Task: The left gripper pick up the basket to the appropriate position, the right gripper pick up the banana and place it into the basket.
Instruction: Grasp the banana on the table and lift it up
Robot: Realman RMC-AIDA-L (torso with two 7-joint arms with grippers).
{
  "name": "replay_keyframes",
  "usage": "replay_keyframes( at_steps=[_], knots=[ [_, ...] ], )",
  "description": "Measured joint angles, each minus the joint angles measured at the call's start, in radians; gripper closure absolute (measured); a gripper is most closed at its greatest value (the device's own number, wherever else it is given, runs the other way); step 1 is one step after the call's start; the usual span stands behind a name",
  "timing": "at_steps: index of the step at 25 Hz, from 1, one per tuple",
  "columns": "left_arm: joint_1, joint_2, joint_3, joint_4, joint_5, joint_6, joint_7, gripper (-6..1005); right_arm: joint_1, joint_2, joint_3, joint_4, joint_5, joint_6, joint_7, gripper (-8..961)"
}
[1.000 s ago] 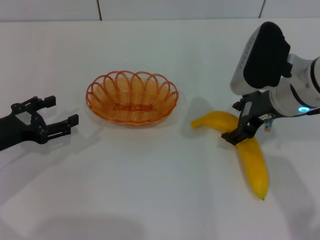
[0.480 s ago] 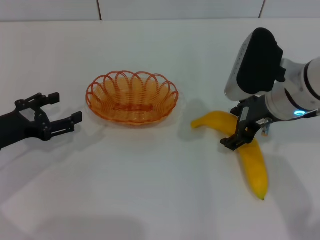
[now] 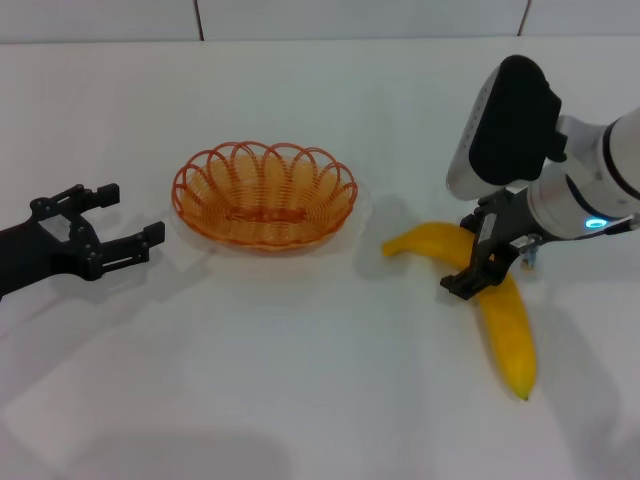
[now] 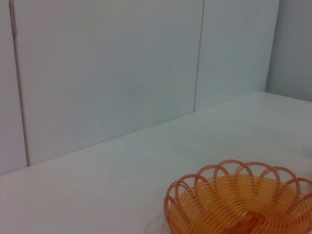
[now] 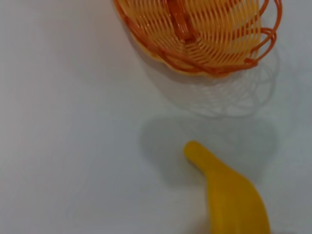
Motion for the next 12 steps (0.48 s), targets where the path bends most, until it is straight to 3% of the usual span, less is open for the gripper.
replay_keyframes(
  at_steps=[4,9,12],
  knots=[
    [0.0,-0.001,0.0,0.0,0.0,0.0,0.0,124,0.001,0.0,0.006,-0.005,0.0,0.0,0.012,82],
    [-0.002,-0.002,0.0,0.0,0.0,0.0,0.0,124,0.004,0.0,0.008,-0.002,0.0,-0.003,0.023,291],
    [-0.002,-0.002,0.0,0.0,0.0,0.0,0.0,124,0.004,0.0,0.011,-0.01,0.001,-0.008,0.024,348]
  ],
)
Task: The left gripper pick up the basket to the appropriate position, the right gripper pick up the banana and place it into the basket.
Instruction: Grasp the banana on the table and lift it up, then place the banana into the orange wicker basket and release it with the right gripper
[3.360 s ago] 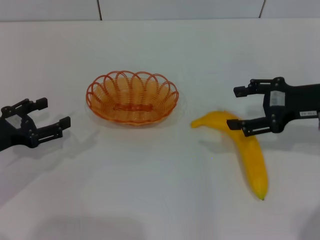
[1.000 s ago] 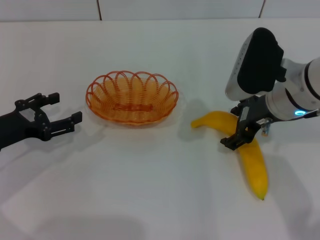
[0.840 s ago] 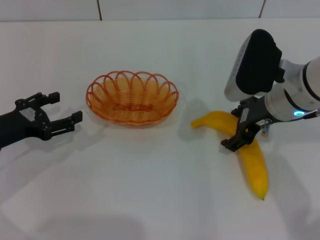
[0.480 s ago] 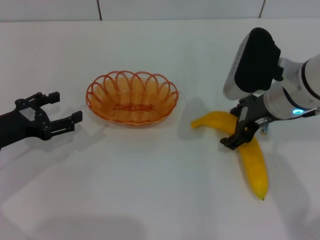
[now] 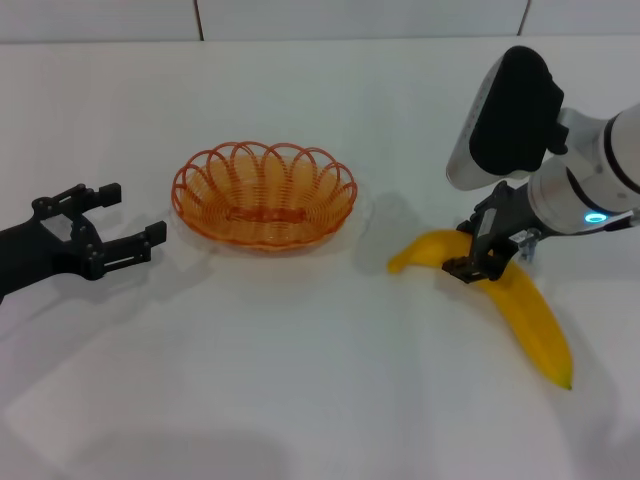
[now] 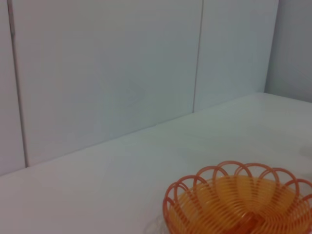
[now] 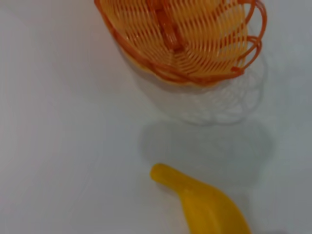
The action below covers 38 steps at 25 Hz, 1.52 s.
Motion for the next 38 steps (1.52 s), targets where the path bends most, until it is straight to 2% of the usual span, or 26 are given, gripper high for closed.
replay_keyframes(
  at_steps=[6,9,12,17,18,19,30,38],
  knots=[
    [0.0,0.0,0.0,0.0,0.0,0.0,0.0,124,-0.035,0.0,0.01,-0.106,0.005,0.003,0.0,463],
    [0.002,-0.001,0.0,0.0,0.0,0.0,0.0,124,-0.06,0.0,0.015,-0.194,0.012,0.021,-0.01,457],
    [0.003,-0.002,0.0,-0.005,-0.001,0.0,0.003,124,-0.054,0.0,0.012,-0.241,0.041,0.055,-0.03,450],
    [-0.004,-0.001,0.0,-0.029,-0.009,-0.001,0.02,125,0.019,0.0,0.007,-0.235,0.146,0.089,-0.107,439],
    [-0.006,-0.001,0.0,-0.03,-0.009,-0.001,0.02,125,0.059,0.0,-0.006,-0.213,0.164,0.101,-0.117,437],
    [-0.01,-0.002,0.0,-0.036,-0.009,-0.003,0.021,125,0.059,0.0,-0.006,-0.213,0.164,0.101,-0.117,435],
    [-0.034,0.0,0.0,-0.075,-0.002,-0.015,0.034,124,0.276,0.006,-0.156,-0.042,0.166,0.191,-0.094,411],
    [-0.029,-0.001,0.0,-0.079,0.002,-0.025,0.036,123,0.34,0.006,-0.205,0.027,0.163,0.295,-0.085,394]
  ],
)
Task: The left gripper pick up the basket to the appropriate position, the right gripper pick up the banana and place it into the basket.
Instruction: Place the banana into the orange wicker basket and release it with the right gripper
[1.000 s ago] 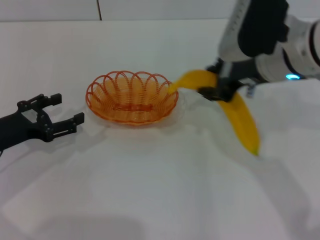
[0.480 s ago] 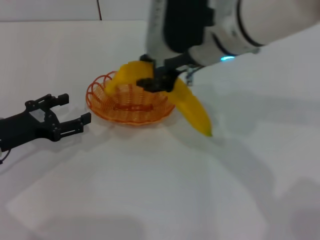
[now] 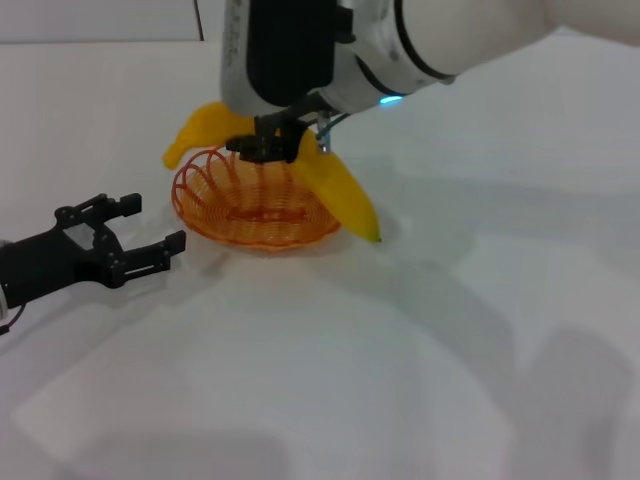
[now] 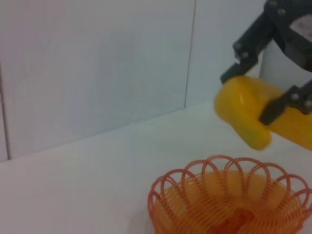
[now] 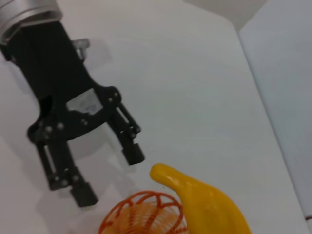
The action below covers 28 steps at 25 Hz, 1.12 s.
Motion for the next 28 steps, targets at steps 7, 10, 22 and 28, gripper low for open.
replay_keyframes(
  at_steps=[7,10,22,28],
  knots=[
    [0.009,0.0,0.0,0.0,-0.005,-0.005,0.0,123,0.035,0.001,-0.046,0.096,-0.004,0.092,0.003,379],
    [0.008,0.0,0.0,0.0,-0.004,-0.005,0.0,123,0.06,0.003,-0.068,0.142,0.002,0.111,0.004,372],
    [0.004,0.0,0.0,0.0,-0.002,-0.004,0.0,123,0.094,0.006,-0.146,0.188,0.028,0.217,0.005,346],
    [0.003,0.0,0.0,0.0,-0.002,-0.004,0.0,123,0.097,0.006,-0.147,0.182,0.028,0.216,0.006,334]
  ],
)
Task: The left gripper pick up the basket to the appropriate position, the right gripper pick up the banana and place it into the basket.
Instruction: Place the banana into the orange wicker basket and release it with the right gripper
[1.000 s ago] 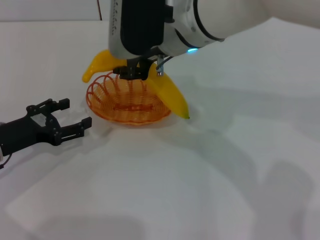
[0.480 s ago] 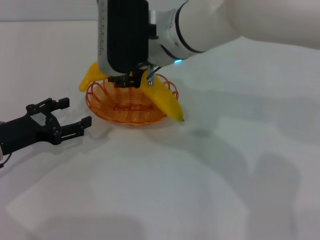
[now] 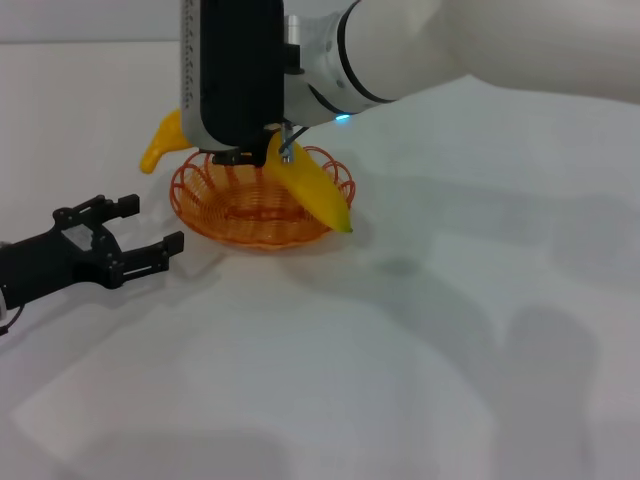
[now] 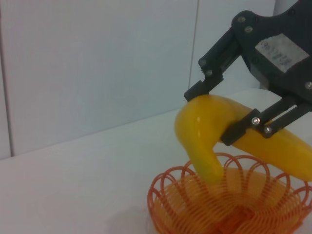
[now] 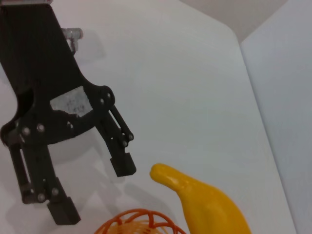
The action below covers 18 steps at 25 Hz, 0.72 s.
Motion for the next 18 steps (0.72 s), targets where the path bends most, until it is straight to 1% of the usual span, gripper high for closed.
replay_keyframes(
  at_steps=[4,16,18],
  knots=[
    [-0.001,0.0,0.0,0.0,0.0,0.0,0.0,123,0.011,0.0,-0.001,0.004,-0.005,-0.007,0.013,325],
    [-0.003,0.0,0.0,0.0,0.0,0.0,0.0,123,0.013,0.0,-0.016,0.001,-0.009,-0.014,0.023,299],
    [-0.002,0.0,0.0,0.0,0.0,0.0,0.0,123,0.013,0.0,-0.017,-0.005,-0.009,-0.026,0.023,247]
  ],
)
